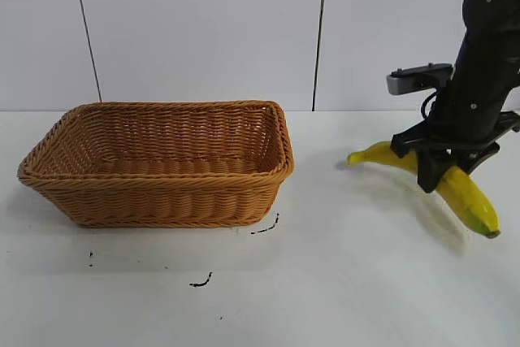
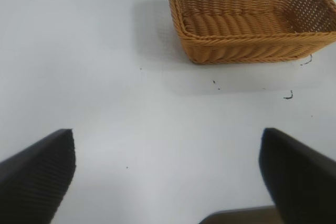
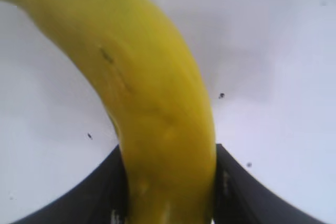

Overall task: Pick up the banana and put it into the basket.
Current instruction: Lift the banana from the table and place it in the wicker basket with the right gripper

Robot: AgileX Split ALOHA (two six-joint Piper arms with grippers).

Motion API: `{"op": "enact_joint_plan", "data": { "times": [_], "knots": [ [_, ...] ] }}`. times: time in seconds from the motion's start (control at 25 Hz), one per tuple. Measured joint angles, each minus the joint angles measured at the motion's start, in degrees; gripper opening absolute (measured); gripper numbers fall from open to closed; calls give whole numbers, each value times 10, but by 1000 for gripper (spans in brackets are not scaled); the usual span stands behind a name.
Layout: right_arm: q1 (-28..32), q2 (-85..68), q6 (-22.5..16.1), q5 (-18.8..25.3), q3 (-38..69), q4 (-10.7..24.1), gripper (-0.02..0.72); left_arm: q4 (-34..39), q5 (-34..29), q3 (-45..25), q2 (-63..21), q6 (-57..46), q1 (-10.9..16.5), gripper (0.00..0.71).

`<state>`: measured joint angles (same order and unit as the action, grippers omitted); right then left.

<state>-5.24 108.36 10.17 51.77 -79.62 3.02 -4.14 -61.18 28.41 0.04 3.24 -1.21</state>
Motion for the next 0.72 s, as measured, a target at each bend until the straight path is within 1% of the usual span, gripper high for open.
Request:
{"op": "enact_joint_plan", "data": {
  "times": [0.12, 0.2, 0.4, 0.52, 0.64, 0.72],
  "knots": [
    [0, -5, 0, 51, -55, -13, 298, 0, 0, 0, 0, 0, 0, 690],
    [0, -5, 0, 70, -97, -30, 298, 0, 0, 0, 0, 0, 0, 690],
    [-19, 18, 2, 99, -211, -39, 298, 0, 0, 0, 0, 0, 0, 690],
    [-47, 60, 8, 127, -292, -39, 298, 0, 0, 0, 0, 0, 0, 690],
    [-86, 108, 22, 154, -370, -39, 298, 0, 0, 0, 0, 0, 0, 690],
    [-114, 138, 31, 160, -416, -39, 298, 0, 0, 0, 0, 0, 0, 690]
  ]
}}
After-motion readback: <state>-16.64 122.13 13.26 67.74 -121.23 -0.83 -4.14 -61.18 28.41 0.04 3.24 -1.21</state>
